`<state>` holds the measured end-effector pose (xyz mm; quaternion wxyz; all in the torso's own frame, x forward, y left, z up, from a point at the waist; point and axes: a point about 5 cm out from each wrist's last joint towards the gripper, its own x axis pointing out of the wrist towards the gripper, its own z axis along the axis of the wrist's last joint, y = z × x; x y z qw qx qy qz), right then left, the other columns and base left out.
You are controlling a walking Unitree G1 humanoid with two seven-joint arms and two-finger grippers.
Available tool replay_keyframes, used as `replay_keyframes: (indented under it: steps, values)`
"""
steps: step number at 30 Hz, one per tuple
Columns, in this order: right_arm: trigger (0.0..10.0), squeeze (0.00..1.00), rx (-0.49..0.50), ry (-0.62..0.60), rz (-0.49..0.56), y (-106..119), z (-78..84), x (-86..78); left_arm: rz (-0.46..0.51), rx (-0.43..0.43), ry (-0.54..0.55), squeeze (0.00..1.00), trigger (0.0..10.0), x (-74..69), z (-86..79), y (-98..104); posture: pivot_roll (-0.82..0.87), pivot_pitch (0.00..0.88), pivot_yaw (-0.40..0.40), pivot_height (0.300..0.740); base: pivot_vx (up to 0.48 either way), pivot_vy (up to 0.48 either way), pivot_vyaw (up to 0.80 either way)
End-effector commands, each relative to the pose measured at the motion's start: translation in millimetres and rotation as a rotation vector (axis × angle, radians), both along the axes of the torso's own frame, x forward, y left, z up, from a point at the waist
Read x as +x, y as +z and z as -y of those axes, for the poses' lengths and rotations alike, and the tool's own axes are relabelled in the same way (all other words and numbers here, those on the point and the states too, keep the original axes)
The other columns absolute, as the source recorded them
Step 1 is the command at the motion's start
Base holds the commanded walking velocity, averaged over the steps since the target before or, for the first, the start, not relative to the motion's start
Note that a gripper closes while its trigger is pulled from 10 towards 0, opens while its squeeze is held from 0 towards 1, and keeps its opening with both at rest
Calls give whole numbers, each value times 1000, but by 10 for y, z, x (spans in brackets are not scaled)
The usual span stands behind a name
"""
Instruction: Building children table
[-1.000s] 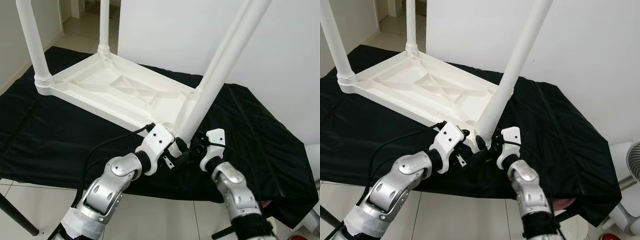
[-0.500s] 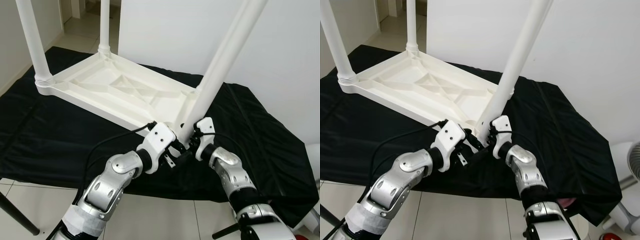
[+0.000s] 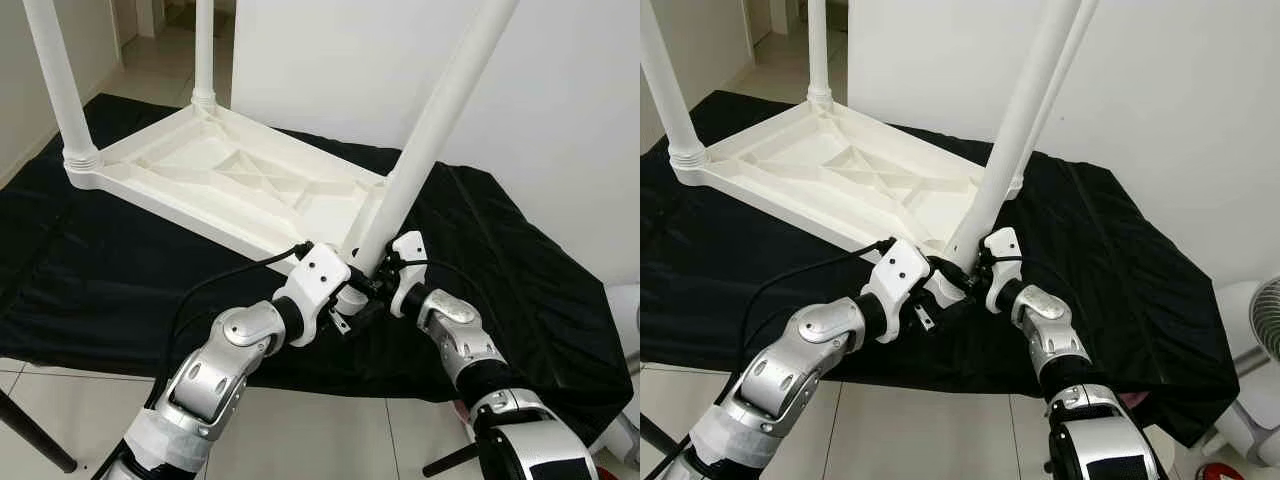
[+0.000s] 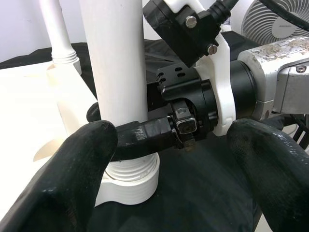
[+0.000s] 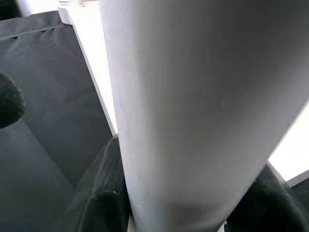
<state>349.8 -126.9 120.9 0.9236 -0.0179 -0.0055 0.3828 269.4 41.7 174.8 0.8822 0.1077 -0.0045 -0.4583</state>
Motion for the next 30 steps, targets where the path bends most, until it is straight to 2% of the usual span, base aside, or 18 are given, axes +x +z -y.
replay_keyframes:
  steps: [1, 2, 3, 9, 10, 12, 14, 16, 17, 18, 19, 24, 27, 29, 30]
  values:
    - [0, 0, -28, 6, -32, -84, 52, -26, -4, 5, -6, 0, 10000, -25, 32, -6, 84, 0, -182, 740, 0, 0, 0]
    - [0, 0, -28, 6, -32, -84, 52, -26, -4, 5, -6, 0, 10000, -25, 32, -6, 84, 0, -182, 740, 0, 0, 0]
    - [10000, 0, -28, 2, -31, -91, 60, -22, -5, 5, -7, 0, 10000, -27, 33, -7, 84, 0, -182, 740, 0, 0, 0]
    - [10000, 0, -7, -61, -28, -86, 81, -21, -9, 6, -11, 0, 10000, -36, 39, -16, 76, 0, -183, 740, 0, 0, 0]
    - [10000, 0, -35, -132, -40, -116, 92, -13, -11, 5, -13, 0, 10000, -41, 43, -20, 68, 0, -186, 740, 0, 0, 0]
    - [10000, 0, -22, -269, -47, -149, 49, -30, -16, 1, -15, 0, 10000, -49, 56, -30, 57, 0, -186, 740, 0, 0, 0]
    - [10000, 0, -22, -269, -47, -149, 49, -30, -16, 1, -15, 0, 10000, -49, 56, -30, 57, 0, -186, 740, 0, 0, 0]
    - [10000, 0, 15, -351, -56, -149, -2, -51, -18, 0, -18, 0, 10000, -56, 66, -37, 53, 0, -184, 740, 0, 0, 0]
    - [10000, 0, 15, -351, -56, -149, -2, -51, -18, 0, -18, 0, 10000, -56, 66, -37, 53, 0, -184, 740, 0, 0, 0]
    - [10000, 0, 52, -466, -80, -142, -30, -58, -18, -1, -19, 0, 10000, -53, 70, -37, 53, 0, -183, 740, 0, 0, 0]
    - [10000, 0, 52, -466, -80, -142, -30, -58, -18, -1, -19, 0, 10000, -53, 70, -37, 53, 0, -183, 740, 0, 0, 0]
    - [10000, 0, 50, -663, -66, -135, -157, -166, -20, -2, -20, 0, 10000, -55, 70, -38, 56, 0, -186, 740, 0, 0, 0]
    - [10000, 0, 48, -681, -68, -138, -170, -177, -21, -3, -20, 0, 10000, -54, 70, -38, 56, 0, -186, 740, 0, 0, 0]
    - [10000, 0, 72, -633, -56, -102, -310, -222, -22, -3, -17, 0, 10000, -55, 70, -41, 61, 0, -193, 740, 0, 0, 0]
    - [10000, 0, 72, -633, -56, -102, -310, -222, -22, -3, -17, 0, 10000, -55, 70, -41, 61, 0, -193, 740, 0, 0, 0]
